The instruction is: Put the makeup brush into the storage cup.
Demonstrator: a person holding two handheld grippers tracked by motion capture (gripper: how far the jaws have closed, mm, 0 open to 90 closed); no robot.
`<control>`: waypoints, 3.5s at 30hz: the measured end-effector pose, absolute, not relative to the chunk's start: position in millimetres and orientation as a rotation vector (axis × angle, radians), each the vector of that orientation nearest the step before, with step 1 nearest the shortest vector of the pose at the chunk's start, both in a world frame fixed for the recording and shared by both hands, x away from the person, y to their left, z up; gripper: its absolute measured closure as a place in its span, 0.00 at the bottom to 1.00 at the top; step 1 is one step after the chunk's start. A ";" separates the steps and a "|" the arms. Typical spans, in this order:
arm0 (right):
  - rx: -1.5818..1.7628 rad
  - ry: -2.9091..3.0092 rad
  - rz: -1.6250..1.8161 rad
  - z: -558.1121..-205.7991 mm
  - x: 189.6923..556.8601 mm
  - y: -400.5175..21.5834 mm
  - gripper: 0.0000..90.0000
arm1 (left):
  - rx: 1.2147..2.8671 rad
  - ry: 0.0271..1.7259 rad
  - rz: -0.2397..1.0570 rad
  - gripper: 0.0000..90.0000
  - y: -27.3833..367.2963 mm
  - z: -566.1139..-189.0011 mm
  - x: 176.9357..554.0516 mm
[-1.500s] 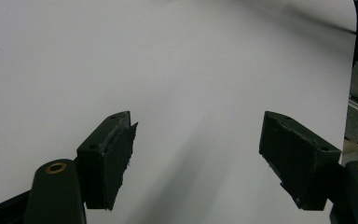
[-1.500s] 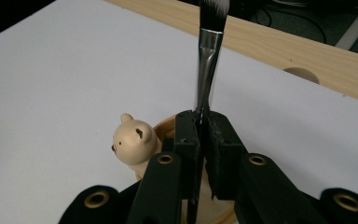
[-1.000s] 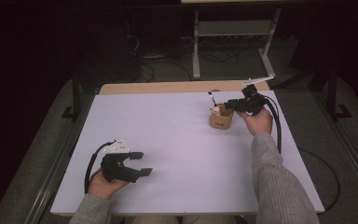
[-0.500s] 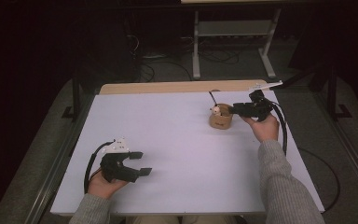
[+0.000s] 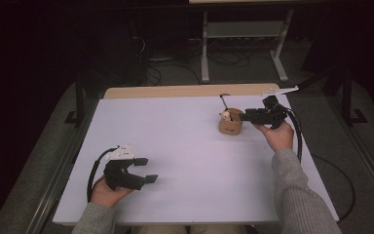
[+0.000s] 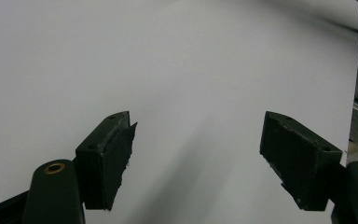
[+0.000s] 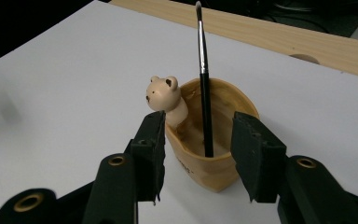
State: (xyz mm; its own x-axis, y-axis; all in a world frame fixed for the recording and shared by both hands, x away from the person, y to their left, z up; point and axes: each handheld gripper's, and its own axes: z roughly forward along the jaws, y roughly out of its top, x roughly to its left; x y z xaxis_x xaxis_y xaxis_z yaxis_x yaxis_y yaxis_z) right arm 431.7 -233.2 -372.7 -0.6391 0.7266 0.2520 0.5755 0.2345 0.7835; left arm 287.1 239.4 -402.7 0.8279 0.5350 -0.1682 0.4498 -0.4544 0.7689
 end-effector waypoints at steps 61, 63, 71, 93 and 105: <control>1.155 2.406 1.380 -383.3 370.6 -230.3 0.36 | 2.117 0.755 0.140 0.23 241.7 -403.0 290.0; 1.147 2.405 1.382 -383.3 368.2 -230.4 0.35 | 2.117 0.753 0.147 0.23 241.9 -402.0 290.0; 1.131 2.404 1.401 -385.9 354.1 -231.3 0.37 | 2.112 0.756 0.157 0.23 243.1 -400.8 289.8; 1.112 2.396 1.403 -399.4 323.2 -229.4 0.31 | 2.108 0.778 0.178 0.22 247.7 -400.6 289.4; 1.094 2.390 1.423 -406.3 307.5 -229.2 0.30 | 2.088 0.794 0.192 0.20 255.0 -398.0 286.6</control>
State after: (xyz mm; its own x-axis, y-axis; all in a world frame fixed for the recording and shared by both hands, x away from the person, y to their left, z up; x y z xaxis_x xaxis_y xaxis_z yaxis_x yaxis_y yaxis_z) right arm 307.5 -229.2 -406.3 -0.7219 0.6545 0.2247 0.5093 0.2828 0.8127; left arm 286.6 255.0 -398.0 0.7847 0.6021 -0.1477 0.4678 -0.4188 0.7783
